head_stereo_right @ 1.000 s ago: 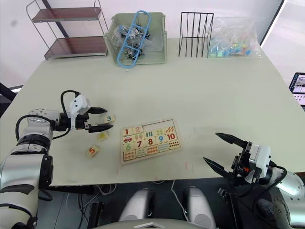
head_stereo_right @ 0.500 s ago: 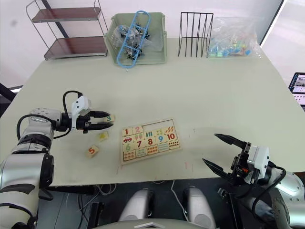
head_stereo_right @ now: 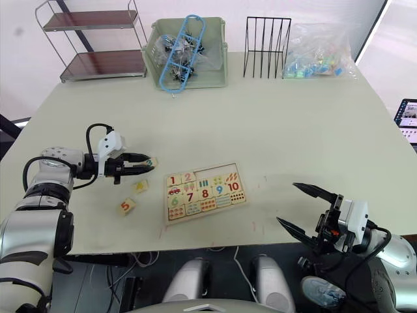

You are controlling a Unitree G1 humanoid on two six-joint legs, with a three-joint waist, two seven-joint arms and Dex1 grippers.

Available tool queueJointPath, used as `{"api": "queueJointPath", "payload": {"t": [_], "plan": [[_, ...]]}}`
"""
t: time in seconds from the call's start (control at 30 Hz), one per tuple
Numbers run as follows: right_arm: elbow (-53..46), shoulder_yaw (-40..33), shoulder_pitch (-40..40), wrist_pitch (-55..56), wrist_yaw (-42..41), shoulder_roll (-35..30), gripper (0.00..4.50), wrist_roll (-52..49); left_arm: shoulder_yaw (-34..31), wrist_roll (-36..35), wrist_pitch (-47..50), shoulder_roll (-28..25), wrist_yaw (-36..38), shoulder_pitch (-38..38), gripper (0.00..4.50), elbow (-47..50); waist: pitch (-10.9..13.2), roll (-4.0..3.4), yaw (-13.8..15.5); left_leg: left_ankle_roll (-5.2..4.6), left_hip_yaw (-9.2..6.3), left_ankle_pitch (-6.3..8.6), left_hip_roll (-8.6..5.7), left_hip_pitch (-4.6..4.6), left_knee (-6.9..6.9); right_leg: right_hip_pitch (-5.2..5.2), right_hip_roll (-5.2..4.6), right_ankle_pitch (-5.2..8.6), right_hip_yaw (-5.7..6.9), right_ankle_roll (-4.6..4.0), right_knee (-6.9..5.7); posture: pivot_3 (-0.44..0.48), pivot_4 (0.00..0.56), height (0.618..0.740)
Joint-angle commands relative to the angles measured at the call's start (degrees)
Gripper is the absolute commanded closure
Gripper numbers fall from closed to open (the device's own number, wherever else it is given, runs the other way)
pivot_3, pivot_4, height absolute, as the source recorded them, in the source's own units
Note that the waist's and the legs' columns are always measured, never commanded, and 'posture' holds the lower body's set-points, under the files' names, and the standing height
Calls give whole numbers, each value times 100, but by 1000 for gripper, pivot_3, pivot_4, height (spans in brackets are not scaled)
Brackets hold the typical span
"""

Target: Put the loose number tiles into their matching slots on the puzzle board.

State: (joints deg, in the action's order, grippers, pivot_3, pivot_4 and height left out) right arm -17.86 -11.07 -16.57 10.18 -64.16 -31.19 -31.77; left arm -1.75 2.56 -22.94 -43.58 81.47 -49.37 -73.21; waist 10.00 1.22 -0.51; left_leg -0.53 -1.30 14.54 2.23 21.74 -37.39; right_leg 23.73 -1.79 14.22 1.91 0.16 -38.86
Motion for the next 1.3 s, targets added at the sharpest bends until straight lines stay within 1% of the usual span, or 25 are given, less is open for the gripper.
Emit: {"api": "queueJointPath", "payload": {"t": [0.03, 0.1, 0.17, 0.47, 0.63, 0.77, 0.87, 1.07, 1.2, 1.3], "plan": [[-42, -8, 9, 122, -48, -14, 0, -29, 33, 73, 14, -74, 96, 70, 2662, -88, 0, 0, -1, 0, 0, 0, 0, 0, 0, 0, 0, 0, 0, 0, 0, 0, 150, 740], [-20, -3, 18, 135, -67, -11, 0, -25, 14, 48, 61, -63, 152, 68, 3203, -90, 0, 0, -1, 0, 0, 0, 0, 0, 0, 0, 0, 0, 0, 0, 0, 0, 150, 740], [8, -3, 34, 147, -84, -8, 0, -23, 12, 51, 52, -58, 155, 68, 3494, -87, 0, 0, -4, 0, 0, 0, 0, 0, 0, 0, 0, 0, 0, 0, 0, 0, 150, 740], [267, -10, 212, 214, -209, -13, 0, -65, -48, -18, -19, -70, 145, 37, 3495, -17, 0, 0, -4, 0, 0, 0, 0, 0, 0, -1, 0, 0, 0, 0, 0, 0, 150, 740], [421, -70, 365, 192, -310, -37, 0, -179, -192, -269, 8, -101, 494, 42, 3495, 169, 0, 1, -5, 0, 0, 0, 0, 1, -1, -1, 0, 0, 1, -1, 0, 0, 150, 740], [632, -121, 538, 162, -455, -66, 0, -278, -231, -400, 9, -79, 617, 87, 3495, 336, 0, 1, -6, 0, -1, 0, 0, 1, -2, 0, 0, 0, 1, -1, 0, 0, 150, 740], [826, -194, 685, 133, -580, -125, 0, -367, -280, -545, 181, -83, 746, 117, 3495, 538, 0, 1, -5, 0, -1, 0, 0, 3, -3, 0, -1, -1, 1, -1, 1, 0, 150, 740], [1359, -437, 904, 164, -966, -427, 0, -433, -361, -896, 1061, -187, 912, 296, 3495, 1471, 1, 1, -7, 0, -1, 0, 0, 3, -4, -1, -1, -2, 1, -2, 0, 0, 150, 740], [1432, -557, 1025, 60, -1039, -547, 0, -514, -352, -1094, 1685, -471, 975, 689, 3495, 2452, 1, 1, -57, 0, 0, 0, 1, 0, -3, 1, 2, -2, -7, -4, -1, 0, 150, 740], [1582, -579, 1075, 84, -1163, -597, 0, -515, -362, -1217, 2123, -625, 780, 956, 3495, 3321, 1, 1, -25, 0, -2, 0, 3, -1, -4, 0, 4, -2, -5, -4, -3, 0, 150, 740]]}}
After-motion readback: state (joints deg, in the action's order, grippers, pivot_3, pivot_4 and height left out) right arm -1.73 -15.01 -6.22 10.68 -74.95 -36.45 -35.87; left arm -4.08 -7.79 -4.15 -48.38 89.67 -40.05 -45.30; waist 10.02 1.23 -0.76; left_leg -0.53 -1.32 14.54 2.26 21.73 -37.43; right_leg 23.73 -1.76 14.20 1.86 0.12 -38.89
